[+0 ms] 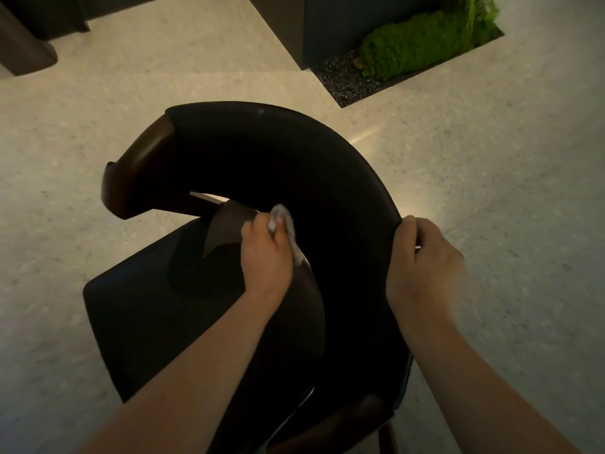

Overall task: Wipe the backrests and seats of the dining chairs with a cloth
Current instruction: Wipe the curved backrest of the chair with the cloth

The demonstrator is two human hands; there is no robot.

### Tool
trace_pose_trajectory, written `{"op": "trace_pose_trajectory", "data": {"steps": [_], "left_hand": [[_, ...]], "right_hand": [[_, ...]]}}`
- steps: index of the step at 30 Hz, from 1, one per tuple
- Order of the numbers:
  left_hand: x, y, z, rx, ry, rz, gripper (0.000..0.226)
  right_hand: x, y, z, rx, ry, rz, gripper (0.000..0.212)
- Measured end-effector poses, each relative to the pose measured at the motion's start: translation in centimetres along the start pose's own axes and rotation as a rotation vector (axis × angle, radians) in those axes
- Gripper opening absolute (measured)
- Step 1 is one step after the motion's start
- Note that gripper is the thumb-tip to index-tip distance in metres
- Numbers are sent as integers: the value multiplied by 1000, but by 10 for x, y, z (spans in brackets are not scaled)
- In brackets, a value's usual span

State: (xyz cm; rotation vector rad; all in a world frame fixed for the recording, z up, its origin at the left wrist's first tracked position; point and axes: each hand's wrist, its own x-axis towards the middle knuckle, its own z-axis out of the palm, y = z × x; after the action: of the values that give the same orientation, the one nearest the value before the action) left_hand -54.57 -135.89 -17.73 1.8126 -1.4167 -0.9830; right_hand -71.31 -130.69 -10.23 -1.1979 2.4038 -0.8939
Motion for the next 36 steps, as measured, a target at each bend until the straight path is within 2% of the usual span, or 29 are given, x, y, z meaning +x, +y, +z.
{"op": "trace_pose_trajectory", "data": {"steps": [3, 6, 10, 16, 19, 22, 28, 36], "left_hand": [[3, 38, -10, 11, 79, 178, 33], [9, 67, -12, 22, 141, 262, 39], [22, 91, -10, 66, 147, 267, 42], [35, 112, -2, 117, 221, 317, 29], [44, 115, 6, 207, 210, 357, 29], [50, 110, 14, 279, 219, 348, 32], [44, 97, 21, 178, 343, 218, 35], [39, 54, 17, 226, 309, 136, 45]], "right_hand": [[3, -2, -3, 3, -38, 2, 41], [7, -8, -5, -49, -88, -19, 34], [10, -14, -7, -99, -115, -62, 34], [44, -37, 2, -162, -175, -164, 34], [45, -36, 9, -207, -142, -171, 33], [44, -33, 9, -195, -114, -192, 32], [42, -36, 9, -183, -116, -199, 30], [44, -32, 11, -199, -173, -181, 41]]}}
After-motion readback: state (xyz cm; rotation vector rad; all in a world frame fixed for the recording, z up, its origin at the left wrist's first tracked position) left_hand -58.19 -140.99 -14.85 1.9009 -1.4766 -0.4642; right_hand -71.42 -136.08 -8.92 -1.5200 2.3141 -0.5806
